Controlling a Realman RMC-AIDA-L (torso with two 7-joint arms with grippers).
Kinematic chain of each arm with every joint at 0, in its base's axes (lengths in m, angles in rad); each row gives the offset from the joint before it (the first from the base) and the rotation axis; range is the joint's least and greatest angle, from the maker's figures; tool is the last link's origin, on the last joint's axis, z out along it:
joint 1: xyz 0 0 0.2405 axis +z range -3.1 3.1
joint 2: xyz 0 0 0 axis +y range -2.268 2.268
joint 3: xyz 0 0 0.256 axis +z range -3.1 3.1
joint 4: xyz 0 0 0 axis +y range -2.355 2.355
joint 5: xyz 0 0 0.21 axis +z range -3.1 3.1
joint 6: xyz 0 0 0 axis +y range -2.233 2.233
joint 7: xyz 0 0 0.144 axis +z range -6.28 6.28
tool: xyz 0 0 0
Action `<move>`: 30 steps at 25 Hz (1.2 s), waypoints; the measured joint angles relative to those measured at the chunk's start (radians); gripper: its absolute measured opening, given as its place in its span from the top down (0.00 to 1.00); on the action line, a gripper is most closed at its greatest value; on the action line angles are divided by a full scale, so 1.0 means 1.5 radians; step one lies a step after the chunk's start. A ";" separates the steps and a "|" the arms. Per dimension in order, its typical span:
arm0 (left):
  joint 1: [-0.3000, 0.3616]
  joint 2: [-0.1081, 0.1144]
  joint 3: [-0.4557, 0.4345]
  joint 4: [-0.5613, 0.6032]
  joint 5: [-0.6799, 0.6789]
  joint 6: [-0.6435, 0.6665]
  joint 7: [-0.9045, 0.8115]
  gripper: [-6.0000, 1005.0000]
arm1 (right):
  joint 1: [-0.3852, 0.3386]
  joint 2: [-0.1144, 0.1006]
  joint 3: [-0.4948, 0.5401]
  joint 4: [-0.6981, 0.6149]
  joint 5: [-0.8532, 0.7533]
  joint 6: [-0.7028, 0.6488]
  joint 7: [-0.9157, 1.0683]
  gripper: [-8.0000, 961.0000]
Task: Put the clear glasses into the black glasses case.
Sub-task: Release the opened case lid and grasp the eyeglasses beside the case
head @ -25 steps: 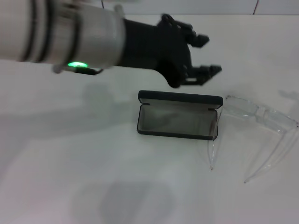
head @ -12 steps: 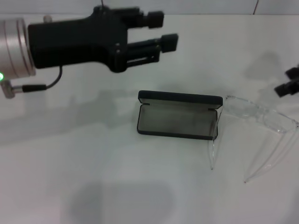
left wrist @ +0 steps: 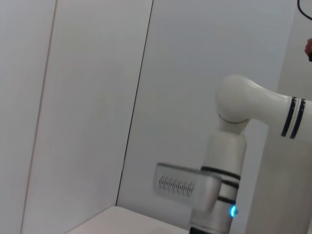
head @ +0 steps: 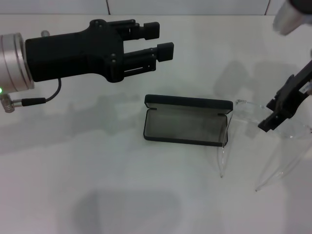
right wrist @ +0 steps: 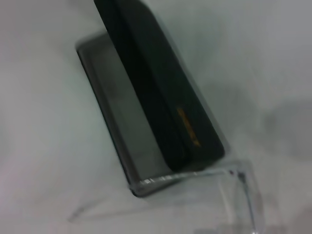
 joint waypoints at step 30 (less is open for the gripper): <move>-0.005 -0.001 0.002 -0.033 -0.005 0.007 0.001 0.45 | -0.043 0.000 -0.036 0.029 0.023 0.094 0.039 0.52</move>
